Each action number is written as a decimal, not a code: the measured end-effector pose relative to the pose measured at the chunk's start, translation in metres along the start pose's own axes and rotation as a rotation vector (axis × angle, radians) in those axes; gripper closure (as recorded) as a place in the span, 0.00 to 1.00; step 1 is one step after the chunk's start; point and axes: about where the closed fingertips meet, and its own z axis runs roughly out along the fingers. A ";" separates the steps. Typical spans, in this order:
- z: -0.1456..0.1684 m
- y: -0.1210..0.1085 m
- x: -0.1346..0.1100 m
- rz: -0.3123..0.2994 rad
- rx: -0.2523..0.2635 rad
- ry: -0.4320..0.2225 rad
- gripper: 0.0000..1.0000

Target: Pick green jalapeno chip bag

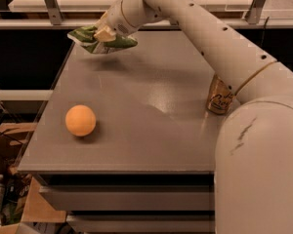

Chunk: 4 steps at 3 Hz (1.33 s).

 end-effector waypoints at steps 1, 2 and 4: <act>-0.017 -0.007 -0.018 -0.057 0.029 -0.007 1.00; -0.037 -0.015 -0.033 -0.103 0.057 -0.015 1.00; -0.078 -0.018 -0.047 -0.163 0.062 -0.032 1.00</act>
Offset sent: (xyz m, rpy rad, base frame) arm -0.0124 -0.0243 0.0836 -0.0150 -0.1858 0.0153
